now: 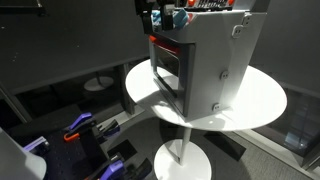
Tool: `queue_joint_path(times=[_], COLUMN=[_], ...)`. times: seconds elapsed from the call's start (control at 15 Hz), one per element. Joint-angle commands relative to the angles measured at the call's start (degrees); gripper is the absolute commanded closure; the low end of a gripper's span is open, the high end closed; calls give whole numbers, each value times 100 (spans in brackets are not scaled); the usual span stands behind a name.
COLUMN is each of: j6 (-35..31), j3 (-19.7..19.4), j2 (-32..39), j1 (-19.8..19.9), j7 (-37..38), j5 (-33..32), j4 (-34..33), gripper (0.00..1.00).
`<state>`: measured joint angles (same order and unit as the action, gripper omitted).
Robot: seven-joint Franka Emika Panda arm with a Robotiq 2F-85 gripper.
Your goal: Press the top right orange button on the stove
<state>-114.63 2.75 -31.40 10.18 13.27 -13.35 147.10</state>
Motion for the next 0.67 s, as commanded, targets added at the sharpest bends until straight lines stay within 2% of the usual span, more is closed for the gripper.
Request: queue_joint_path(times=[0.0, 0.6], j6=[-309, -1274], j3=[-70, 39], j2=[76, 500], j1=[-73, -7], j7=[88, 209], j5=[-79, -180], j4=[-191, -991], gripper=[0, 0])
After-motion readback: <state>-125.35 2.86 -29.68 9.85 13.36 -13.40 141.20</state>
